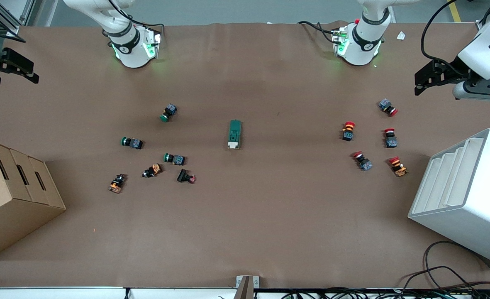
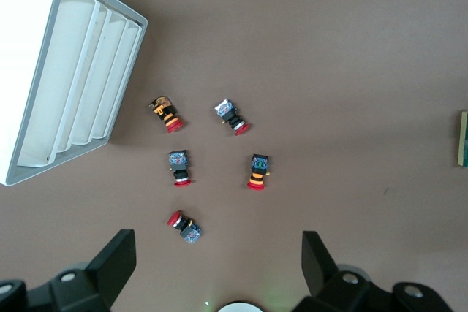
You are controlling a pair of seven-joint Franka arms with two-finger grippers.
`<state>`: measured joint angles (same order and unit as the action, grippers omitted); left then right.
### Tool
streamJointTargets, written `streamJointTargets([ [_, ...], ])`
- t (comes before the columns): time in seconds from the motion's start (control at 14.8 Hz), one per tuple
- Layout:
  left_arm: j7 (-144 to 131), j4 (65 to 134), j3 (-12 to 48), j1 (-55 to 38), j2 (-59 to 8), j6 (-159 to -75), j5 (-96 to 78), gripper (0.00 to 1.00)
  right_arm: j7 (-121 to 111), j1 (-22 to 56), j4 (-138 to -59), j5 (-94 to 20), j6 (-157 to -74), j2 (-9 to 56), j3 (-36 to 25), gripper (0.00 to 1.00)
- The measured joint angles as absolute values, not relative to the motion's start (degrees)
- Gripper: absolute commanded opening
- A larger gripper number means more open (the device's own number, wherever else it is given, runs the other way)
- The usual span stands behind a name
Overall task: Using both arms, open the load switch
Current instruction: 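Move the left gripper over the green switch's white handle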
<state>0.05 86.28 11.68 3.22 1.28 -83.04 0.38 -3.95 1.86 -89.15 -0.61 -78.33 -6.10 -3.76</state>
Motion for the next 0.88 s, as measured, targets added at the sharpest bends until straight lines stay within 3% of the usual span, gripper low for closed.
streamJointTargets([
  [0.54,0.0,86.0,12.8,1.8,0.6,-83.1,0.0,1.00,-4.0,1.9,-89.1,-0.6,-78.3,-6.1,-3.7,1.00],
  [0.88,-18.6,86.6,17.7,-8.1,-4.5,-88.0,-0.1,1.00,-4.0,1.9,-89.2,-0.6,-78.3,-6.1,-3.7,1.00],
])
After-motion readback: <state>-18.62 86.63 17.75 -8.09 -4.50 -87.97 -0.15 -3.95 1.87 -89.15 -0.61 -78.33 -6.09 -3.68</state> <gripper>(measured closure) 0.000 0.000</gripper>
